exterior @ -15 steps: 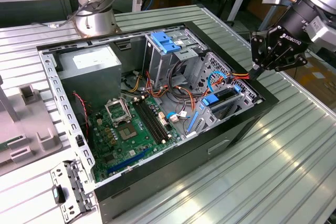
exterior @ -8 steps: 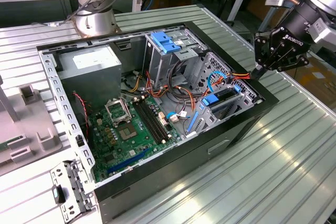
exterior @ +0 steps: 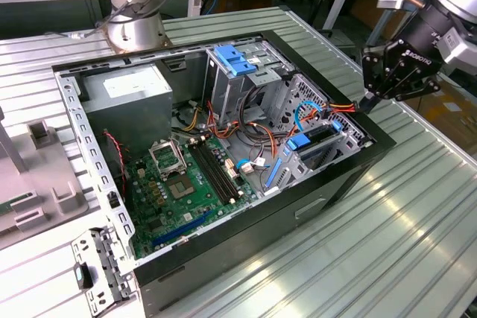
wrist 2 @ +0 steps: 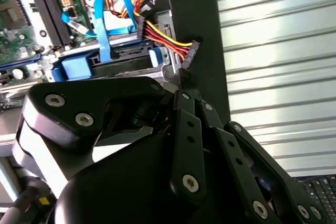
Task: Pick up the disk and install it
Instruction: 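Insert the first disk wire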
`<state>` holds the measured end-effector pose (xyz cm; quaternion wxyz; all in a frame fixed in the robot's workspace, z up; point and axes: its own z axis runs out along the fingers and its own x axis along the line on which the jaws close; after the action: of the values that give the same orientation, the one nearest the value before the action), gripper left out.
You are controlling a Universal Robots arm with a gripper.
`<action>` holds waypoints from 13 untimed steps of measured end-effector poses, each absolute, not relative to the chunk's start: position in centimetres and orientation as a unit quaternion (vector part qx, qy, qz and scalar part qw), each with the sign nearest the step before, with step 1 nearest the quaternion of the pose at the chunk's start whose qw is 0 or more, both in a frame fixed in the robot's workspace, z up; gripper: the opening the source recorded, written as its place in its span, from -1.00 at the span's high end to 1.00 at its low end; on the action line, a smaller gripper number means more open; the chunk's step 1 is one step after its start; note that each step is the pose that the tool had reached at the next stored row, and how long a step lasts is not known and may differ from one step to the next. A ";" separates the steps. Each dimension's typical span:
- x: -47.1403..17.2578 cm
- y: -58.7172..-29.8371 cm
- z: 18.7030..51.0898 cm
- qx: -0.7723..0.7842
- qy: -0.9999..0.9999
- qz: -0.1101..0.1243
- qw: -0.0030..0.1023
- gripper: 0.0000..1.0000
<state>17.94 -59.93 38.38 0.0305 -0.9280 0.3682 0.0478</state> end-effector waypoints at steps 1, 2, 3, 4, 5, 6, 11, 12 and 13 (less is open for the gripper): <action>17.9 -59.9 38.4 -0.928 0.368 0.042 0.033 0.79; 17.9 -59.9 38.4 -0.929 0.368 0.036 0.035 0.79; 17.9 -59.9 38.4 -0.929 0.368 0.030 0.037 0.79; 17.9 -59.9 38.4 -0.929 0.367 0.022 0.041 0.79; 17.9 -59.9 38.3 -0.929 0.367 0.018 0.042 0.79; 17.9 -59.9 38.3 -0.929 0.367 0.011 0.045 0.79; 17.9 -59.9 38.3 -0.929 0.366 0.006 0.049 0.79; 17.9 -59.9 38.3 -0.929 0.366 0.006 0.049 0.79; 17.8 -59.9 38.3 -0.929 0.366 0.006 0.049 0.79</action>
<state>17.78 -59.93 38.31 0.0491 -0.9292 0.3664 0.0061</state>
